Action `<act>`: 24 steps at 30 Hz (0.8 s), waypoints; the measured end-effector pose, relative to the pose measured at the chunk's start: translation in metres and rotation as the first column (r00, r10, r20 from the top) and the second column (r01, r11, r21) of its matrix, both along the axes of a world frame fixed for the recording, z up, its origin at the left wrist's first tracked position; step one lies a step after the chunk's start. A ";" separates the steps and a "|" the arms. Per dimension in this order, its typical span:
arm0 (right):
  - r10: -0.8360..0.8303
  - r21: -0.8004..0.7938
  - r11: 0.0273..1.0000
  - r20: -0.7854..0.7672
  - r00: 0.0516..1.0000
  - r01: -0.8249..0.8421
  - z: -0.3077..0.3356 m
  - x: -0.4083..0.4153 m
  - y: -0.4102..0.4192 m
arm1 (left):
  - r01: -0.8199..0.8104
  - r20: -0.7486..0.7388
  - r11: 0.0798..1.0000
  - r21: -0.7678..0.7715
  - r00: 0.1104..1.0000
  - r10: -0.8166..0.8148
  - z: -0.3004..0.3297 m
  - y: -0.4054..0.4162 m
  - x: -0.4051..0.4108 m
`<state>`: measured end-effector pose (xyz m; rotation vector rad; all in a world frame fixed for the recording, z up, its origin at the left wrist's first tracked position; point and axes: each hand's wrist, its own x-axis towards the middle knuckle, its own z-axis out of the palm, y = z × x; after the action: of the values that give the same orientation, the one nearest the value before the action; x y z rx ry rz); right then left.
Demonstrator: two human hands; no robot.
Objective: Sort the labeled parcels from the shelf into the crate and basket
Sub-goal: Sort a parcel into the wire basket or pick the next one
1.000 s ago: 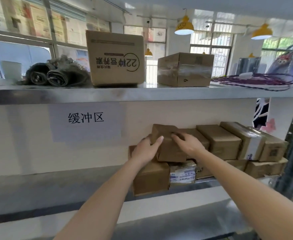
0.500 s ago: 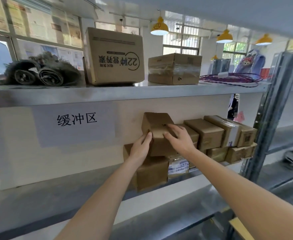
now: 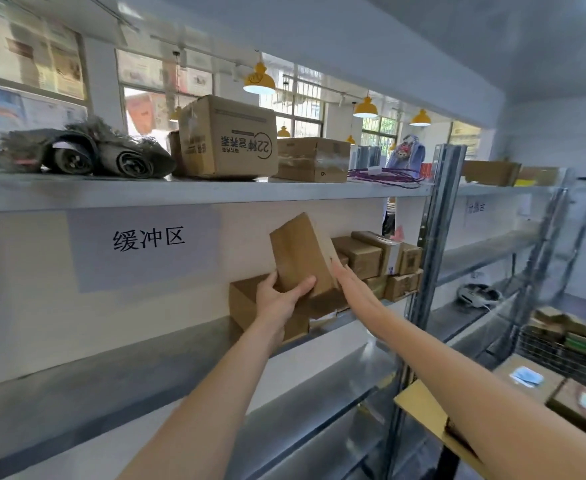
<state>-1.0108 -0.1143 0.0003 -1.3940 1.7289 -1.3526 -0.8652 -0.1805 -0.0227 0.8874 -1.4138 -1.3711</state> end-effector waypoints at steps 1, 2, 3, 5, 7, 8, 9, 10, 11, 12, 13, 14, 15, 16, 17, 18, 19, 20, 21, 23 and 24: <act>-0.028 0.021 0.999 -0.003 1.000 0.028 0.002 0.002 0.011 | 0.016 -0.009 1.000 -0.011 1.000 -0.016 -0.002 0.008 -0.001; -0.056 0.027 0.998 -0.014 0.998 0.057 0.003 0.004 0.022 | 0.041 -0.029 0.999 -0.010 0.999 -0.042 -0.003 0.015 -0.001; -0.075 0.029 0.997 -0.021 0.997 0.075 0.004 0.005 0.031 | 0.076 -0.059 0.997 0.006 0.995 -0.076 -0.001 0.023 -0.001; -0.102 0.004 0.995 -0.023 0.995 0.102 0.005 0.005 0.050 | 0.188 -0.152 0.981 0.043 0.972 -0.180 0.007 0.040 -0.002; -0.135 -0.031 0.990 0.002 0.991 0.135 0.006 0.001 0.068 | 0.285 -0.237 0.957 0.053 0.935 -0.265 0.014 0.054 -0.005; -0.152 -0.051 0.987 0.036 0.988 0.154 0.007 -0.002 0.077 | 0.311 -0.235 0.949 0.041 0.927 -0.294 0.014 0.058 -0.009; -0.166 -0.073 0.982 0.084 0.983 0.172 0.009 -0.006 0.087 | 0.322 -0.215 0.946 0.029 0.926 -0.309 0.016 0.063 -0.012; -0.174 -0.098 0.977 0.142 0.974 0.189 0.011 -0.010 0.098 | 0.325 -0.188 0.945 0.014 0.930 -0.317 0.016 0.068 -0.016; -0.178 -0.121 0.972 0.177 0.968 0.201 0.011 -0.017 0.106 | 0.327 -0.175 0.945 0.006 0.931 -0.321 0.014 0.071 -0.022; -0.181 -0.131 0.970 0.182 0.967 0.206 0.010 -0.025 0.115 | 0.334 -0.183 0.943 0.018 0.928 -0.325 0.013 0.072 -0.028; -0.184 -0.129 0.970 0.154 0.971 0.204 0.008 -0.033 0.123 | 0.338 -0.189 0.940 0.046 0.927 -0.324 0.013 0.076 -0.033; -0.185 -0.126 0.972 0.111 0.977 0.198 0.006 -0.041 0.131 | 0.339 -0.191 0.939 0.060 0.927 -0.322 0.011 0.078 -0.041; -0.188 -0.125 0.973 0.066 0.980 0.195 0.004 -0.051 0.137 | 0.342 -0.187 0.938 0.057 0.927 -0.326 0.011 0.081 -0.047; -0.193 -0.122 0.973 0.041 0.980 0.197 0.003 -0.058 0.144 | 0.350 -0.183 0.936 0.043 0.924 -0.337 0.010 0.083 -0.055; -0.209 -0.108 0.972 0.028 0.978 0.211 0.003 -0.064 0.150 | 0.365 -0.170 0.931 0.029 0.919 -0.355 0.009 0.086 -0.063; -0.234 -0.096 0.967 0.024 0.972 0.235 0.003 -0.071 0.156 | 0.381 -0.159 0.924 0.017 0.914 -0.374 0.008 0.088 -0.073; -0.258 -0.083 0.962 0.023 0.966 0.259 0.005 -0.074 0.161 | 0.395 -0.156 0.919 0.007 0.908 -0.389 0.008 0.091 -0.081; -0.287 -0.074 0.955 0.026 0.957 0.288 0.006 -0.078 0.166 | 0.406 -0.159 0.914 0.000 0.902 -0.401 0.008 0.095 -0.089; -0.323 -0.063 0.944 0.019 0.946 0.324 0.005 -0.086 0.171 | 0.413 -0.164 0.911 -0.013 0.898 -0.409 0.008 0.101 -0.098; -0.366 -0.035 0.930 -0.005 0.930 0.366 0.003 -0.103 0.183 | 0.419 -0.177 0.908 -0.009 0.893 -0.413 0.008 0.109 -0.118; -0.367 -0.030 0.930 -0.012 0.930 0.367 0.002 -0.112 0.190 | 0.426 -0.192 0.905 -0.007 0.887 -0.420 0.007 0.112 -0.130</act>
<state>-1.1224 0.0756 0.0020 -1.1326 2.0649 -1.5649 -0.9952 -0.0685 -0.0160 0.4624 -1.4912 -1.7603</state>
